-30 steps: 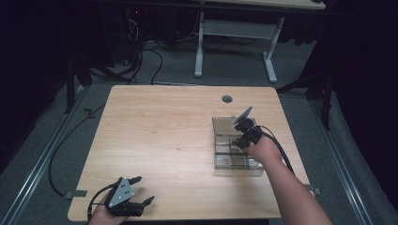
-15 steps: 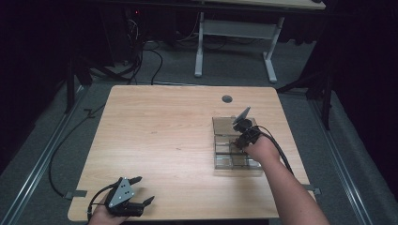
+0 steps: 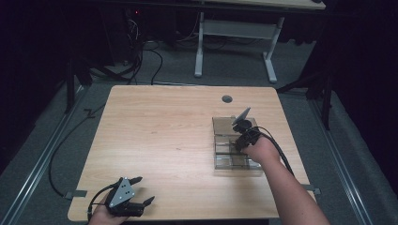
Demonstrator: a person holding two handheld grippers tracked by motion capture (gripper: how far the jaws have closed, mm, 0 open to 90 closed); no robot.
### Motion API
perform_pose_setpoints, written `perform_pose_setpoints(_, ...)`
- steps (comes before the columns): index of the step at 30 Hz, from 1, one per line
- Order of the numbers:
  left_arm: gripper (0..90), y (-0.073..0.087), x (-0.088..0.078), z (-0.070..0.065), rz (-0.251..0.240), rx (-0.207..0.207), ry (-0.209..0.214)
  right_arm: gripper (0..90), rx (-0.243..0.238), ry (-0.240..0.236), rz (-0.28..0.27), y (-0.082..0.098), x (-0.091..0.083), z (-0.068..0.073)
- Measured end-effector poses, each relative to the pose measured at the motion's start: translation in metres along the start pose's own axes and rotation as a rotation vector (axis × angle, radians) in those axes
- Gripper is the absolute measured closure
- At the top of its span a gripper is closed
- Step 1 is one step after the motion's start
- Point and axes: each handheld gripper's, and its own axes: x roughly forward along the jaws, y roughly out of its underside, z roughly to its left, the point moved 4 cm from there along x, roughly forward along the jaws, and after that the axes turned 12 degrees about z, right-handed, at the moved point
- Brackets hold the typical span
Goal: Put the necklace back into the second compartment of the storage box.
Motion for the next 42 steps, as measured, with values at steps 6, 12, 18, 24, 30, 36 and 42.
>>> perform_pose_setpoints(6,19.6,0.0,0.0,0.0,0.001,0.001,-0.003,70.7,0.008,-0.017,-0.028,0.004,-0.01,0.001)
perform_pose_setpoints(12,19.7,0.0,0.0,0.0,0.004,0.001,-0.003,80.5,-0.003,-0.019,-0.037,0.003,-0.018,0.004)
perform_pose_setpoints(18,19.7,0.0,0.0,0.0,0.004,0.002,-0.002,86.1,-0.009,0.005,-0.039,-0.006,-0.028,0.006)
perform_pose_setpoints(24,19.7,0.0,0.0,0.0,-0.001,0.0,-0.001,85.9,0.007,0.0,-0.022,-0.015,-0.018,0.005)
perform_pose_setpoints(30,19.7,0.0,0.0,0.0,0.0,0.0,-0.001,84.7,0.012,0.017,0.0,-0.017,-0.005,0.003)
perform_pose_setpoints(36,19.6,0.0,0.0,0.0,0.001,-0.001,-0.001,84.9,0.046,-0.008,0.01,-0.015,0.007,-0.001)
perform_pose_setpoints(42,19.7,0.0,0.0,0.0,0.001,0.0,-0.001,85.1,0.021,-0.015,0.015,-0.015,0.011,0.002)
